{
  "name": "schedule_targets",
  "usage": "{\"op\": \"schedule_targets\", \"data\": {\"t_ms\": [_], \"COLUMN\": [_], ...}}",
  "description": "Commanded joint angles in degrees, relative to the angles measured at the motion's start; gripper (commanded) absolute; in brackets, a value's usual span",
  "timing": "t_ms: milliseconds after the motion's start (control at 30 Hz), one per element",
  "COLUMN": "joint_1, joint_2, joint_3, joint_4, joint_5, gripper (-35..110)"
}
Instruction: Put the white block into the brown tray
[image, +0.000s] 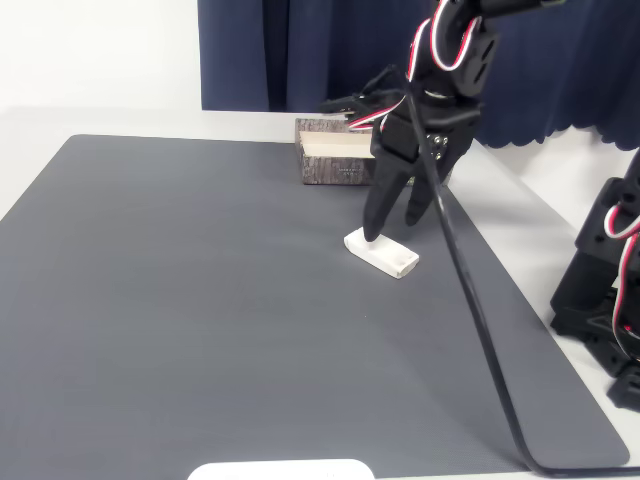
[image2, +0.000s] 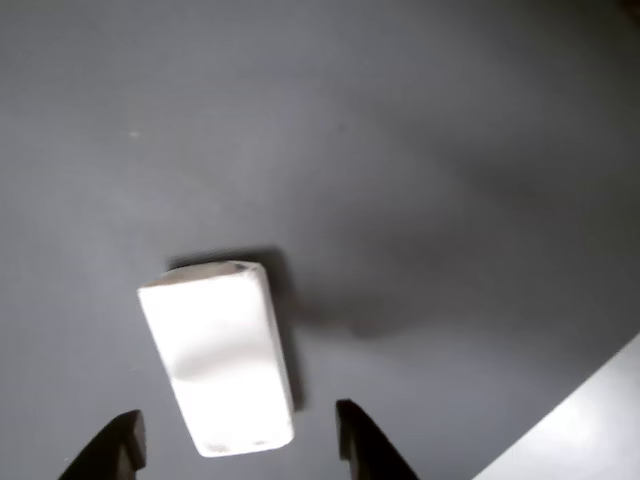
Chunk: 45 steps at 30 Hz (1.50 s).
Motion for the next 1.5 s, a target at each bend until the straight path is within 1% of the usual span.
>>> {"op": "schedule_targets", "data": {"t_ms": [0, 700, 1000, 1467], "joint_1": [0.4, -1.8, -3.8, -4.0], "joint_2": [-0.9, -14.2, -14.1, -13.9], "joint_3": [-2.7, -12.8, -12.8, -11.1], "joint_4": [0.4, -0.3, -0.4, -0.4], "joint_5": [-0.1, -2.1, -2.4, -2.5], "gripper": [44, 43, 43, 41]}}
